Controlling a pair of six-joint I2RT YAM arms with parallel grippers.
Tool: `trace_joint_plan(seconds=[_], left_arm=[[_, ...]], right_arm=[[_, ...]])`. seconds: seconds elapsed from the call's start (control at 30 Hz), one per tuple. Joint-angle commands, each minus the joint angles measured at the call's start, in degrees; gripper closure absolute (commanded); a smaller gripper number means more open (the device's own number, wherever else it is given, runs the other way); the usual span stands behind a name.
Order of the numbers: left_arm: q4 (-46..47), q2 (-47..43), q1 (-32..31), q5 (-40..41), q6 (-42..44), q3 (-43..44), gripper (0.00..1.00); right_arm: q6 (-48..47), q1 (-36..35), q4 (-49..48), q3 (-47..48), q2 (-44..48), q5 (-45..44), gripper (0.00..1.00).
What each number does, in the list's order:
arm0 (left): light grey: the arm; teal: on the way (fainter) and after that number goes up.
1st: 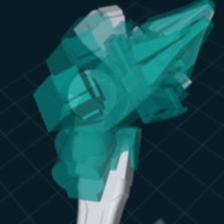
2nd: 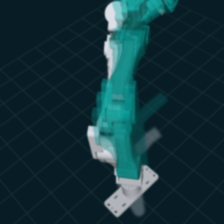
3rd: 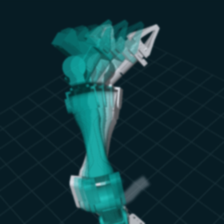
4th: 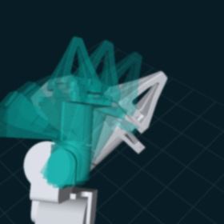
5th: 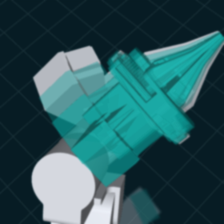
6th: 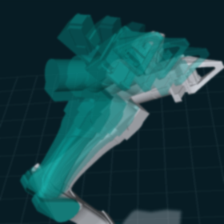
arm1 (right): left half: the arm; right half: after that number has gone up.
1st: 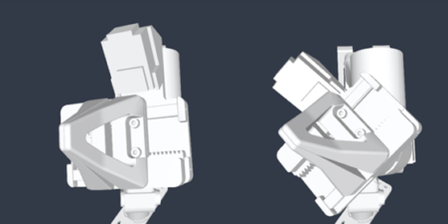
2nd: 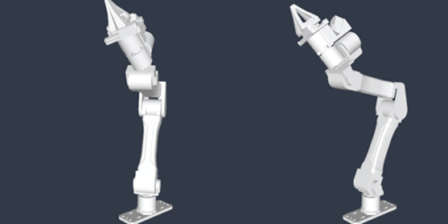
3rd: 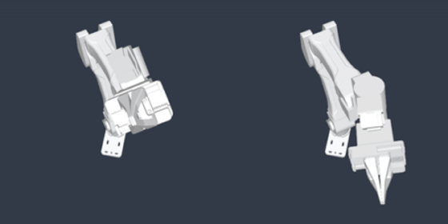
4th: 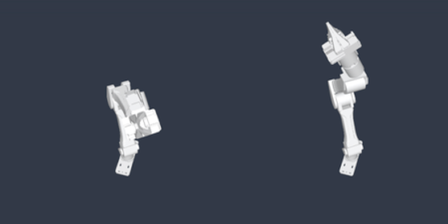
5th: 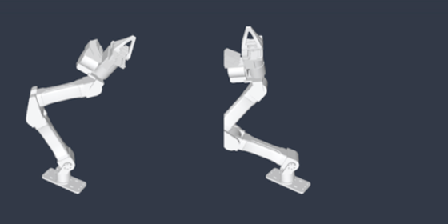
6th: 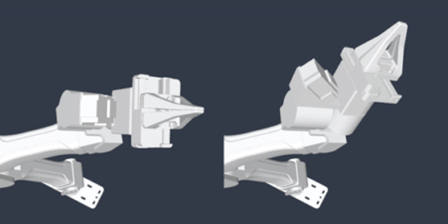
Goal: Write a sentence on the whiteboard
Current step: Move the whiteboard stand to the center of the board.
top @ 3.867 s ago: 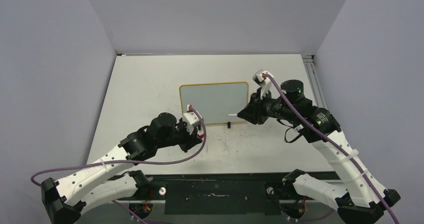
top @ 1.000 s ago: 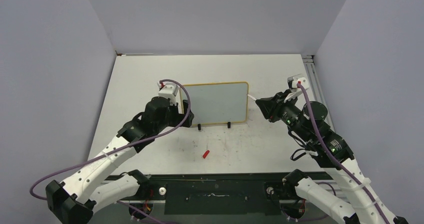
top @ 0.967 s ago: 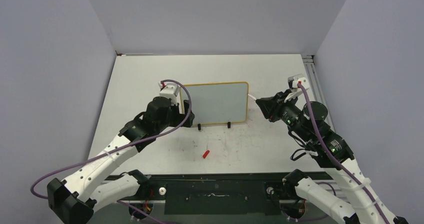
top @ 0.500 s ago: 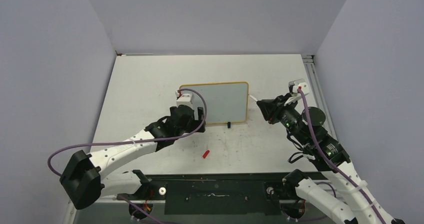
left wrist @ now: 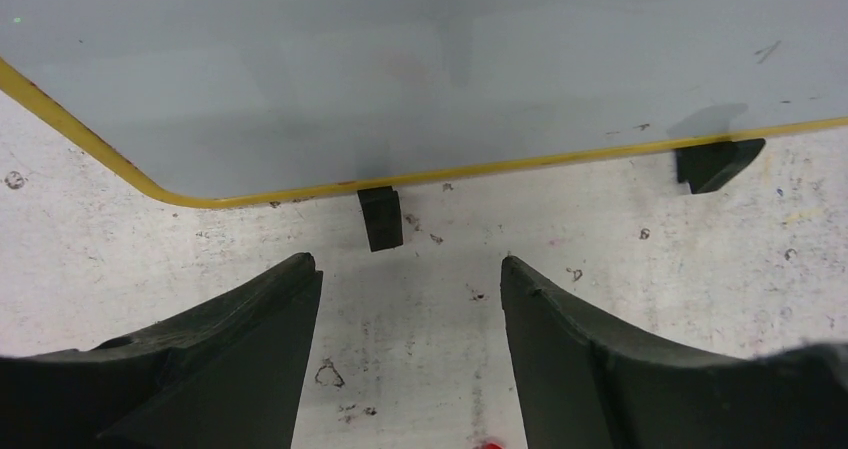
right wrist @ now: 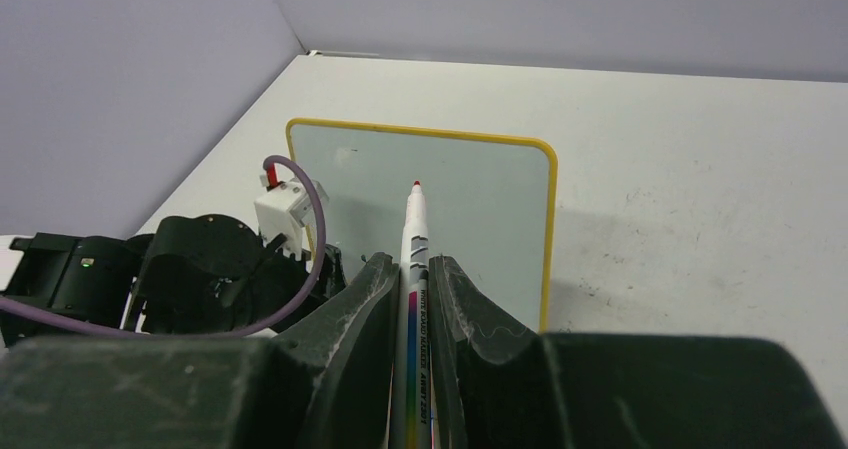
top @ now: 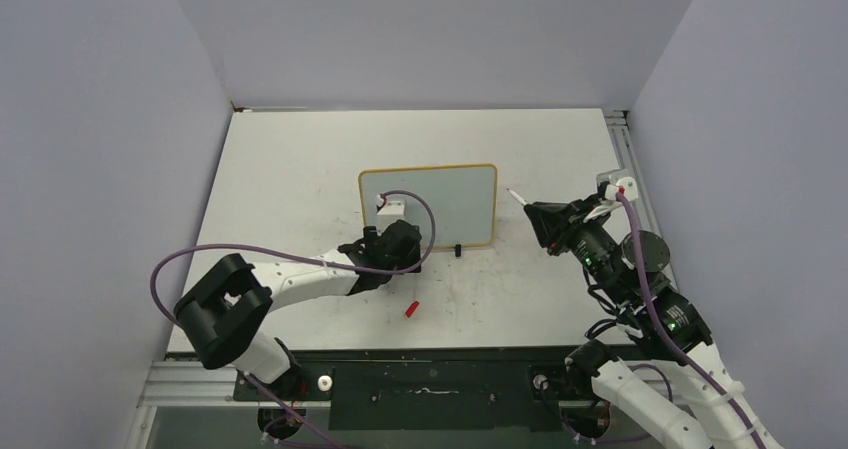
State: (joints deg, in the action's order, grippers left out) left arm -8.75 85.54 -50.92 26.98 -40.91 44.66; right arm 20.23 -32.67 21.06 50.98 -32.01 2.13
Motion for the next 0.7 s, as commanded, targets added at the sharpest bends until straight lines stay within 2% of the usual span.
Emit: trace_joint_plan(seconds=[0.0, 0.2, 0.37, 0.53, 0.67], left_arm=[[4.06, 2.70, -0.56, 2.71, -2.35, 2.93, 0.38], [4.52, 5.62, -1.23, 5.65, -2.41, 3.59, 0.47], [4.72, 7.94, -1.24, 7.95, -2.25, 4.12, 0.51], [5.18, 9.55, -1.21, 9.87, -2.17, 4.55, 0.59], [6.08, 10.33, -1.21, 10.62, -1.66, 4.64, 0.71]], right_arm=[[0.12, 0.05, -2.60, -0.34, 0.98, -1.22, 0.95], [-0.13, 0.00, -2.94, -1.01, 0.74, -1.52, 0.95], [-0.10, 0.00, -3.58, -1.57, 0.69, -1.47, 0.95], [-0.01, 0.05, -3.86, -1.76, 0.34, -1.43, 0.95], [-0.16, 0.02, -3.92, -1.76, -0.02, -1.43, 0.95]])
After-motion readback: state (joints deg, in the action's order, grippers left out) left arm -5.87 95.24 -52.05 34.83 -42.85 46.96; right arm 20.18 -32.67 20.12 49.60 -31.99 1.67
